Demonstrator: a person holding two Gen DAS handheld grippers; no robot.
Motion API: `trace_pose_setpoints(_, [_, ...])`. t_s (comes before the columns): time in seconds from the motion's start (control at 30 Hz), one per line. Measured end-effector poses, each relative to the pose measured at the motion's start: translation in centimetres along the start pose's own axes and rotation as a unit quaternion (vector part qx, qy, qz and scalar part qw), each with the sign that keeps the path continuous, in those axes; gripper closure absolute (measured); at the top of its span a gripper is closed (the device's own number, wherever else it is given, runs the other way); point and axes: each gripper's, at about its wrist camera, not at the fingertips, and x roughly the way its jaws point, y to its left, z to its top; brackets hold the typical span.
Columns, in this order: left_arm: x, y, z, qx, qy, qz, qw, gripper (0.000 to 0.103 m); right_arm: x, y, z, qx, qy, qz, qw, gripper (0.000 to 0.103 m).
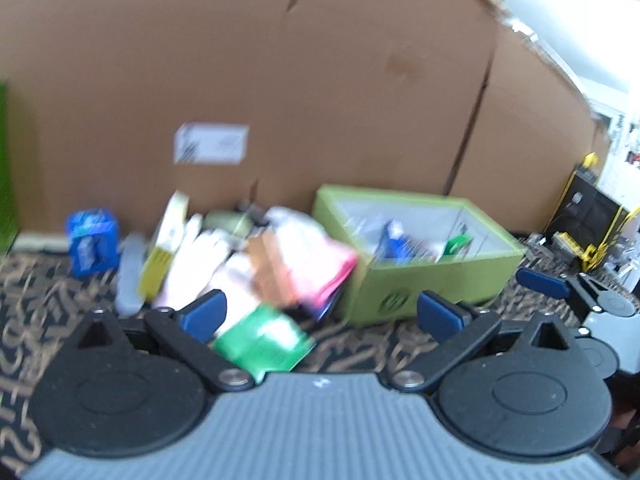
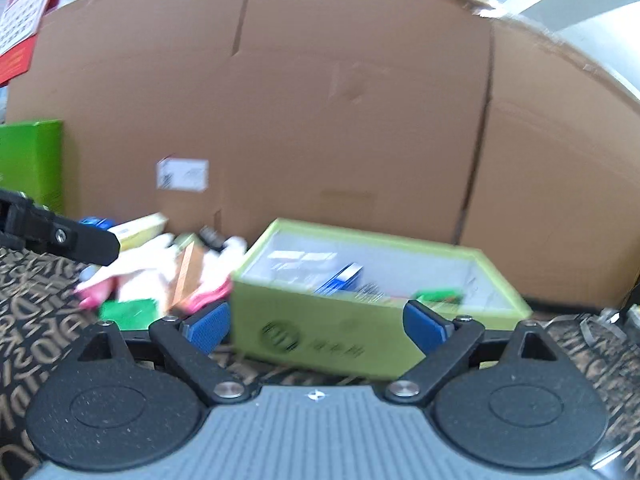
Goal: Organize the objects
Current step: 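Move both tools back toward the pile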
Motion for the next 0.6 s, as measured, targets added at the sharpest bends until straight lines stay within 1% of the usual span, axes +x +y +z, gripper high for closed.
trace_pose_setpoints(0.1, [0.4, 2.5, -1.7, -0.021, 0.026, 0.036, 0.9988, 0.000, 0.0, 1.7, -1.4, 0.007, 0.017, 0.027, 0.999, 0.007])
trace_pose_setpoints(0.17, [0.3, 4.1, -2.6, -0.044, 0.043, 0.047, 0.9970, 0.000, 0.5, 2.8, -1.9, 0.006, 0.029, 0.044, 0.999, 0.007])
trace_pose_setpoints(0.27, [-0.1, 6.0, -3.5, -0.070, 0.052, 0.050, 0.9949, 0.000, 1.4, 4.3, -2.3, 0.002, 0.044, 0.064, 0.997, 0.007])
trace_pose_setpoints(0.37, [-0.5, 6.8, -3.8, -0.070, 0.048, 0.053, 0.9950, 0.000, 2.4, 5.8, -2.3, -0.004, 0.055, 0.089, 0.994, 0.007])
trace_pose_setpoints(0.6, [-1.0, 8.0, -2.9, -0.075, 0.038, 0.044, 0.9955, 0.000, 5.1, 9.4, -1.6, -0.024, 0.067, 0.128, 0.989, 0.007])
